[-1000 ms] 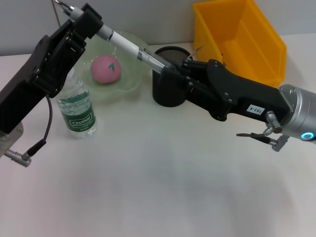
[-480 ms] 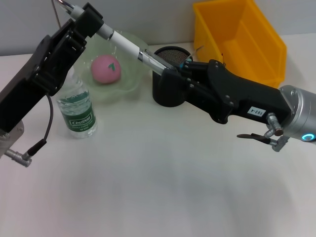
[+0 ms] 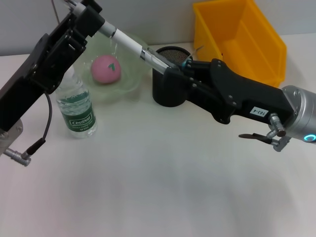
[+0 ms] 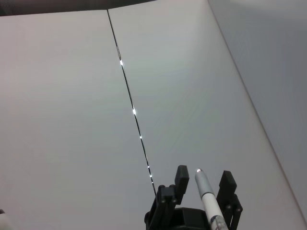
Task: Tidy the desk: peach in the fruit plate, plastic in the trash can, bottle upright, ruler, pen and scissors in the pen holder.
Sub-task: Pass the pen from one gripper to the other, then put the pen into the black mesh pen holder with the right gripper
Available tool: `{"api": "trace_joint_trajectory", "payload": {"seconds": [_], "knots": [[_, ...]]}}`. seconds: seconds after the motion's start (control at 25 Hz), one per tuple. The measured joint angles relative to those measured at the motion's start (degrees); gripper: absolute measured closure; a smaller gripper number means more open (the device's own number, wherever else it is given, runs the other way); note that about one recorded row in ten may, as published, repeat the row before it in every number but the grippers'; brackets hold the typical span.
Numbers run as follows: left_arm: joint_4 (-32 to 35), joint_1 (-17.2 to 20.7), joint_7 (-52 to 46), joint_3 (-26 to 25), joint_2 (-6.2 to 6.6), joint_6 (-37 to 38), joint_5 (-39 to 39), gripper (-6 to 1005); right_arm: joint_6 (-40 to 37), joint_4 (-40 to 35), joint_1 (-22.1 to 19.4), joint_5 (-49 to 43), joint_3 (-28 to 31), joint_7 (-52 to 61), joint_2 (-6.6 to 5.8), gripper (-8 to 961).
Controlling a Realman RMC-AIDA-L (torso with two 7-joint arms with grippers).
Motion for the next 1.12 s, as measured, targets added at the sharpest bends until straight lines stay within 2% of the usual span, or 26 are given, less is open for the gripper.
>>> {"api": "trace_joint_trajectory", "payload": {"seconds": [0.24,0.44,0.52,0.64,0.68,0.72,0.76,0.84,0.88,0.92,0.96,1.0,1.04,1.08,1.12], "knots": [[0.10,0.18,0.28,0.06,0.00,-0.28,-0.02,370,-0.02,0.00,-0.08,0.05,0.24,-0.42,0.00,815],[0.13,0.55,0.59,0.05,0.05,-1.10,0.04,271,-0.76,-0.20,-0.33,0.84,0.40,-0.46,-0.14,811],[0.40,1.28,2.88,0.19,0.51,-2.66,1.55,232,-2.85,-3.25,-2.61,4.76,0.68,0.67,-0.83,810],[0.53,1.66,4.88,0.27,0.80,-3.24,3.36,192,-2.84,-5.39,-3.82,5.46,1.07,1.40,-0.92,807],[1.07,2.15,6.78,0.06,1.24,-4.08,6.33,192,-2.34,-10.30,-6.08,5.92,2.84,3.55,-0.96,807],[1.07,2.15,6.78,0.06,1.24,-4.08,6.33,192,-2.34,-10.30,-6.08,5.92,2.84,3.55,-0.96,806],[3.18,2.96,7.91,-0.24,1.83,-5.46,10.71,192,-1.84,-13.16,-7.27,5.86,4.00,5.04,-0.95,805],[4.47,3.38,7.95,-0.28,2.11,-6.09,12.65,192,-0.53,-18.85,-9.06,5.05,6.11,8.51,-1.10,803],[7.24,4.18,7.66,-0.37,2.80,-7.71,17.15,192,1.23,-25.35,-10.28,2.45,8.33,13.58,-1.64,803],[7.24,4.18,7.66,-0.37,2.80,-7.71,17.15,192,1.23,-25.35,-10.28,2.45,8.33,13.58,-1.64,802],[8.24,4.47,7.19,-0.45,3.09,-8.62,19.10,192,2.52,-32.05,-10.28,-2.16,11.31,19.92,-2.29,801],[9.02,4.68,6.74,-0.51,3.35,-9.35,20.68,192,2.52,-32.05,-10.28,-2.16,11.31,19.92,-2.29,800],[9.83,4.89,6.18,-0.55,3.65,-10.08,22.33,192,2.91,-35.43,-9.84,-5.04,12.93,23.43,-2.66,800],[11.07,5.20,5.05,-0.64,4.24,-11.59,25.11,192,3.03,-41.46,-8.37,-11.10,15.52,30.59,-3.57,799],[11.07,5.20,5.05,-0.64,4.24,-11.59,25.11,192,3.03,-41.46,-8.37,-11.10,15.52,30.59,-3.57,798]]}}
